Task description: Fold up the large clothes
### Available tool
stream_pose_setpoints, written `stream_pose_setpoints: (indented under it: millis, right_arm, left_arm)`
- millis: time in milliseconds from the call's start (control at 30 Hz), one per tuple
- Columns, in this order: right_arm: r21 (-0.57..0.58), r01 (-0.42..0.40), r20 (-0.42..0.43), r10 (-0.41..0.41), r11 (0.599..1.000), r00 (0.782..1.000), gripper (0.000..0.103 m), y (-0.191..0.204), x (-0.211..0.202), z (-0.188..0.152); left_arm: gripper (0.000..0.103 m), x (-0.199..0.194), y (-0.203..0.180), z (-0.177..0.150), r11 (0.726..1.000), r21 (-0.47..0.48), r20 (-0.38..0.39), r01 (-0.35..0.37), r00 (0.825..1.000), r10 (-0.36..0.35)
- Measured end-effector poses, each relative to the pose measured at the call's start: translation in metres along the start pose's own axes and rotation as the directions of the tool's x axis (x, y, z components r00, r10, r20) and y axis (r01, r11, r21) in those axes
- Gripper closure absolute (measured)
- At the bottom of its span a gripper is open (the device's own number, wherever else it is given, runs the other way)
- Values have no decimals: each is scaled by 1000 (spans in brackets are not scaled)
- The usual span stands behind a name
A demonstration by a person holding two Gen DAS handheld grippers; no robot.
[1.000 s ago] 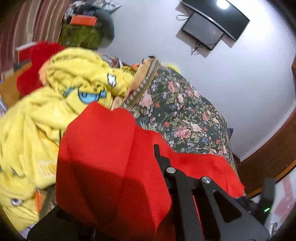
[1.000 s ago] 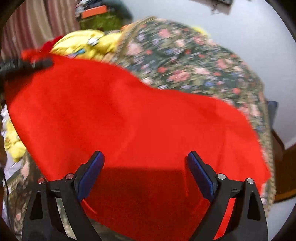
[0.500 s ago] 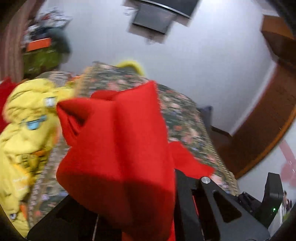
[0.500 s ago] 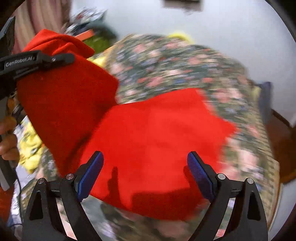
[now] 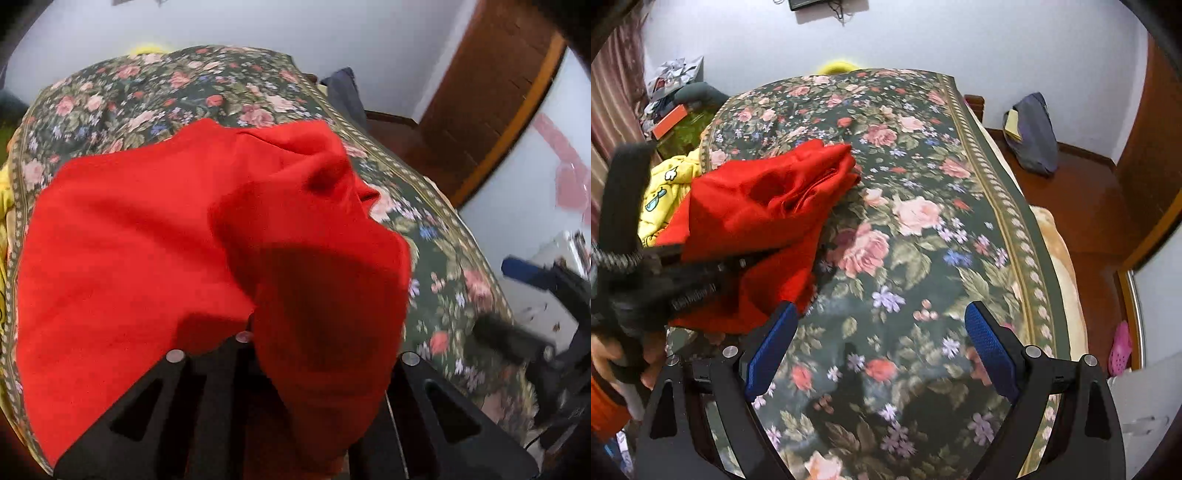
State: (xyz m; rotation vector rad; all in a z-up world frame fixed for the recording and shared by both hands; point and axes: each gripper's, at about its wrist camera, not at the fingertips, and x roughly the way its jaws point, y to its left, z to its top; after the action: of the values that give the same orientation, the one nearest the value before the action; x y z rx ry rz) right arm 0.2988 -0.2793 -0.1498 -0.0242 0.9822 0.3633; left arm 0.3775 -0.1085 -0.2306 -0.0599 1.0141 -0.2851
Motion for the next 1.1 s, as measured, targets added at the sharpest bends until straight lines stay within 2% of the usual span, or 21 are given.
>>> stream_pose_setpoints:
  millis: [67, 133, 233, 367, 467, 533, 600, 667, 733, 833, 900, 1000, 1100]
  right_arm:
    - [-2, 3, 10, -3, 1000, 1000, 13, -2, -6, -2]
    - [-2, 5, 19, -5, 1000, 1000, 13, -2, -13, -4]
    - [1, -4, 44, 4, 1000, 999, 13, -1, -21, -2]
    - [-10, -34, 76, 34, 999, 997, 13, 9, -33, 4]
    - [-39, -58, 89, 62, 998, 994, 13, 24, -37, 10]
    - [-64, -83, 93, 89, 995, 992, 13, 37, -36, 15]
    - [-85, -115, 89, 122, 990, 989, 13, 52, -29, 22]
    - [-97, -141, 77, 149, 985, 986, 13, 65, -19, 26]
    - [-103, -181, 55, 187, 978, 981, 13, 79, -4, 33]
    - [-94, -217, 11, 219, 972, 976, 13, 94, 22, 41]
    - [-90, -212, -23, 211, 973, 977, 13, 98, 43, 45]
    - [-87, -156, -54, 152, 984, 987, 13, 93, 63, 44]
    - [-53, -56, -22, 55, 997, 998, 13, 71, 63, 41]
  left_arm:
    - [83, -7, -3, -4, 999, 32, -15, 20, 1000, -19]
    - [57, -15, -5, -6, 997, 46, -47, 57, 997, -54]
    - [46, -38, -10, -13, 992, 28, -59, 123, 991, -121]
    - [41, -75, -6, -15, 996, 28, 7, 90, 996, -90]
    - [32, -104, 11, -15, 999, 35, 94, -6, 996, 3]
    - [25, -121, 27, -18, 995, 27, 157, -100, 983, 95]
    - [21, -125, 44, -18, 987, 7, 177, -162, 971, 158]
    - [20, -122, 64, -20, 977, -20, 165, -212, 963, 213]
    - [20, -110, 79, -25, 970, -31, 124, -239, 963, 241]
    - [20, -85, 95, -35, 967, -43, 52, -250, 966, 252]
    - [19, -73, 99, -41, 973, -54, 30, -225, 973, 227]
    - [14, -67, 101, -52, 976, -73, 43, -207, 977, 211]
    - [14, -64, 100, -62, 979, -53, 44, -199, 979, 201]
